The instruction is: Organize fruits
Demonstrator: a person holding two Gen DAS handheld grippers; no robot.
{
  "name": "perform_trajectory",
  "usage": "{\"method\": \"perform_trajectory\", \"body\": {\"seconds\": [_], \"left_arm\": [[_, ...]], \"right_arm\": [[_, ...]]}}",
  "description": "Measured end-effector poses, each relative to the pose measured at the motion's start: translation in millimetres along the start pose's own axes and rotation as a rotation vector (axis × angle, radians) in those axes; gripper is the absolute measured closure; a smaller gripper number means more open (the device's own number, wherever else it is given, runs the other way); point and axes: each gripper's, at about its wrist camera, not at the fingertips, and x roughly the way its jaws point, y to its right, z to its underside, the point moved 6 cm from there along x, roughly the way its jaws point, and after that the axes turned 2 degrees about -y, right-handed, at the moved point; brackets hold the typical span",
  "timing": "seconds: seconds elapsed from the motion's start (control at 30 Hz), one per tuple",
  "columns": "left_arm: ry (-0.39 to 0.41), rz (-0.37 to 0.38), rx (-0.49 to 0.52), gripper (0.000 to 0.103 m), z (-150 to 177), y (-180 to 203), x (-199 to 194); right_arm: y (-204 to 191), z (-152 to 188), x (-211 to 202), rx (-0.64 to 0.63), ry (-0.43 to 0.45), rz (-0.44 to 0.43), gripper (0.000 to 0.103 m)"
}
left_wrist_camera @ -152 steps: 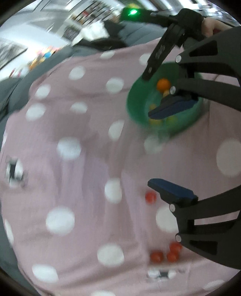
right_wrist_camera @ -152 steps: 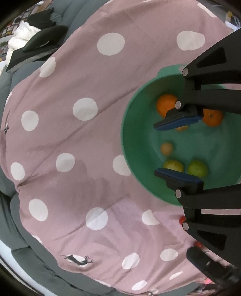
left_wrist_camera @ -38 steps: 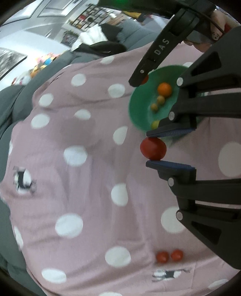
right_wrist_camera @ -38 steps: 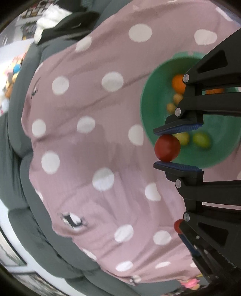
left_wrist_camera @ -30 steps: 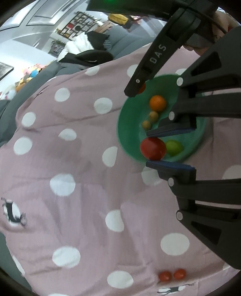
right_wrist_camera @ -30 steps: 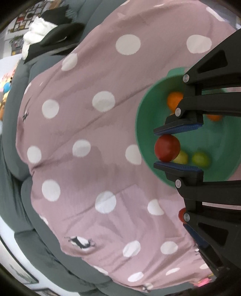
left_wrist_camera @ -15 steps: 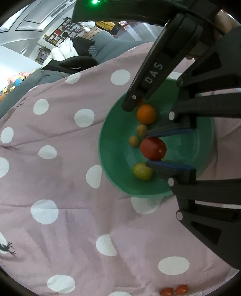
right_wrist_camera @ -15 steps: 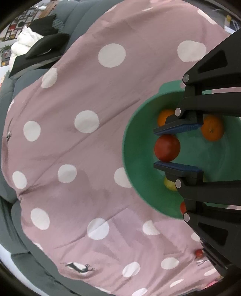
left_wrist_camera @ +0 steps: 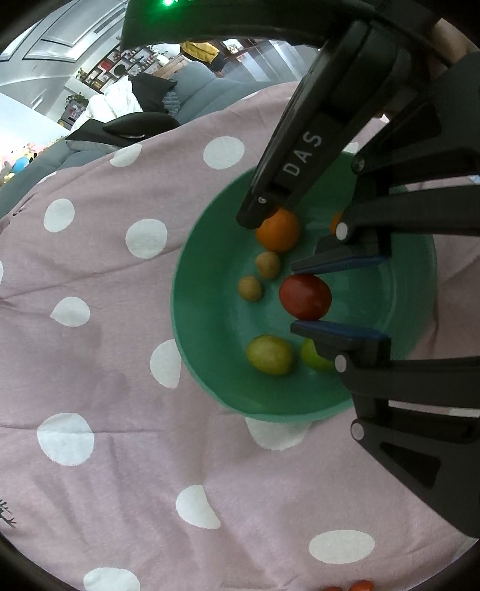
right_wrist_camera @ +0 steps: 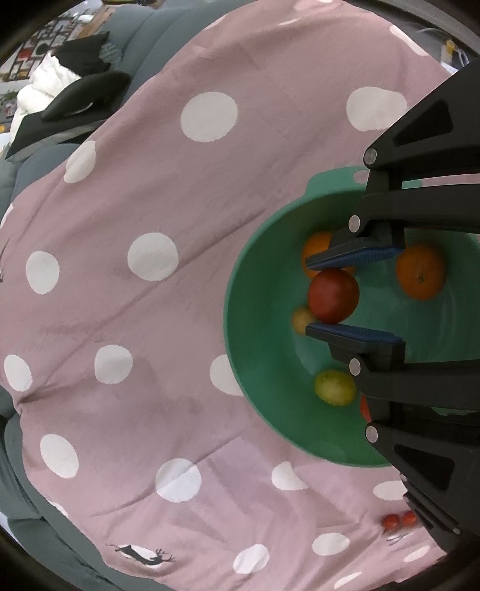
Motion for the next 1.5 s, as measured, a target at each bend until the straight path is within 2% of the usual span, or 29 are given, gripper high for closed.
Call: {"method": "perform_trajectory", "body": {"seconds": [0.8, 0.97, 1.1, 1.23, 1.5], "left_arm": [[-0.014, 0.001, -0.008, 0.077, 1.6, -0.7, 6.1], [-0.002, 0.006, -0.011, 0.061, 0.9, -0.5, 2.3], [0.02, 0.0, -0.013, 0.056, -0.7, -2.7, -7.2], [0.054, -0.017, -0.027, 0.052, -3.3, -12.8, -23.0], [0.138, -0.087, -0.096, 0.04, -1.7, -55.9, -66.4]], "right_arm": [[3.6, 3.1, 2.4, -0.008, -0.012, 0.033, 0.071], [4.8, 4.0, 2.0, -0.01, -0.009, 0.035, 0.071], [3.8, 4.2, -1.3, -0.019, 0.003, 0.044, 0.071], [0.6, 2.8, -6.2, -0.026, 0.02, 0.032, 0.064], [-10.6, 0.4, -15.7, -0.046, 0.052, -0.005, 0.063]]}}
